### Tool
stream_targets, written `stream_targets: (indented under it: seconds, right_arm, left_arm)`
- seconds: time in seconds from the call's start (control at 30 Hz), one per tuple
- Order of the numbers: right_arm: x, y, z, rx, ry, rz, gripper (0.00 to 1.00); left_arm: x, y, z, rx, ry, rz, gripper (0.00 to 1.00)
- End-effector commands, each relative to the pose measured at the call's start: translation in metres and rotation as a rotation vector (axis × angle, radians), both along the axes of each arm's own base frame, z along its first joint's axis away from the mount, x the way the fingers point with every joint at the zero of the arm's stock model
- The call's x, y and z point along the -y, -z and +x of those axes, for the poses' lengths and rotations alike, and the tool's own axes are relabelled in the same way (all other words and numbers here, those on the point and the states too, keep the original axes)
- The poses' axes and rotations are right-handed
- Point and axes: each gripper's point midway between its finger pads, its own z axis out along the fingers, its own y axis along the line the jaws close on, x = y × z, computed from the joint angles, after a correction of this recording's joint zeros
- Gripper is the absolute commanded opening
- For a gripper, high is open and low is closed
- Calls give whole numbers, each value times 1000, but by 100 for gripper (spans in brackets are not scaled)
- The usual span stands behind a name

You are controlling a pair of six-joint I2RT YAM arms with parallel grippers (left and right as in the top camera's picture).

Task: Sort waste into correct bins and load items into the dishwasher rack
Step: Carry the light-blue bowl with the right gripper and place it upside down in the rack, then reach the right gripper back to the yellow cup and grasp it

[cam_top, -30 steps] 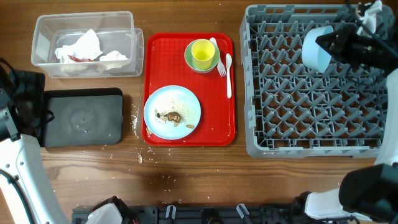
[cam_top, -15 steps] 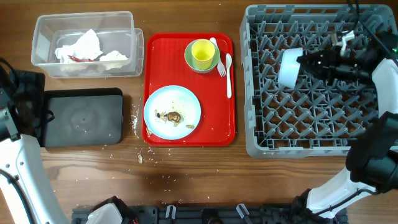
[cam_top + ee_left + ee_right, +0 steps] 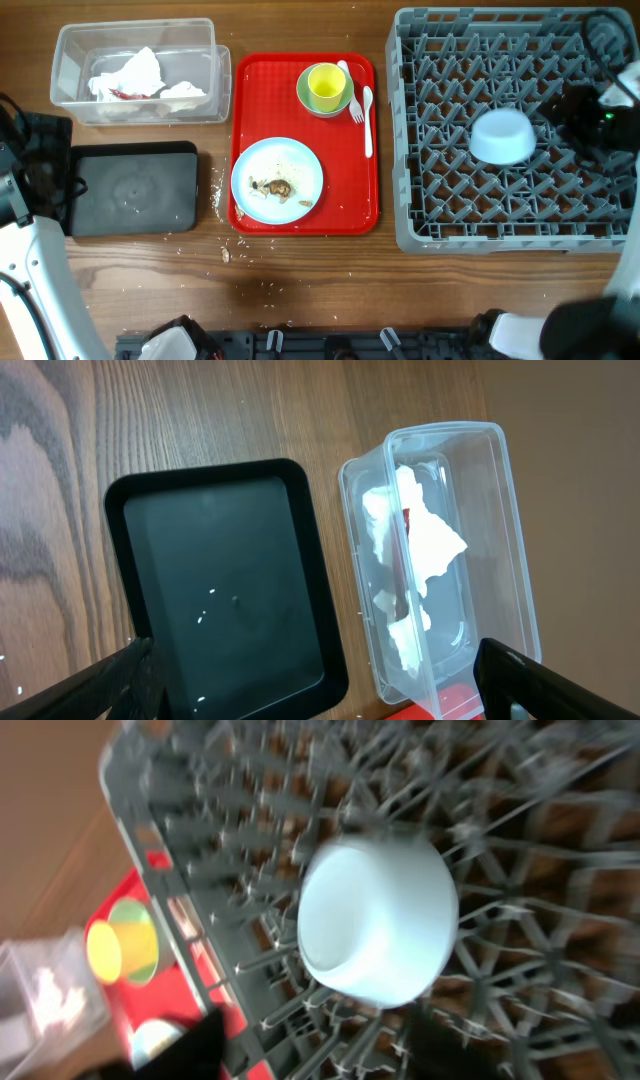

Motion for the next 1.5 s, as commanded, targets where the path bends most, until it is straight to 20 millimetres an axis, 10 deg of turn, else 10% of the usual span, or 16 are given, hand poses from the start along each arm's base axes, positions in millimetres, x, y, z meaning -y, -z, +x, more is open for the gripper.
stream_targets:
  seconds: [0.0, 0.2, 0.37, 0.5, 0.57, 0.67, 0.77, 0.83, 1.13, 1.37, 1.47]
  right_arm:
    - [18, -37, -21, 61, 127, -143, 88]
    - [-18, -27, -2, 57, 5, -132, 83]
    - [-38, 17, 37, -22, -53, -127, 29]
    - [-121, 42, 51, -5, -422, -8, 15]
    - [-172, 29, 58, 74, -539, -49, 19]
    - [-245, 12, 66, 210, -693, -69, 61]
    - [-331, 0, 59, 383, -929, -172, 70]
    - [-356, -4, 61, 448, -927, -275, 86]
    - [-416, 31, 98, 338, -1005, -381, 89]
    - [-420, 87, 125, 160, -1043, -479, 89]
    - [-420, 107, 133, 143, -1025, -502, 71]
  left_arm:
    - [-2, 0, -2, -7, 8, 12, 100]
    - [-2, 0, -2, -7, 8, 12, 100]
    - [-2, 0, -2, -8, 8, 12, 100]
    - [-2, 0, -2, -7, 8, 12, 100]
    - [-2, 0, -2, -8, 8, 12, 100]
    - [-2, 0, -2, -7, 8, 13, 100]
    - [-2, 0, -2, -7, 8, 13, 100]
    - [-2, 0, -2, -7, 8, 12, 100]
    - [-2, 0, -2, -7, 8, 13, 100]
    - [-2, 0, -2, -8, 8, 12, 100]
    - [-2, 0, -2, -8, 8, 12, 100]
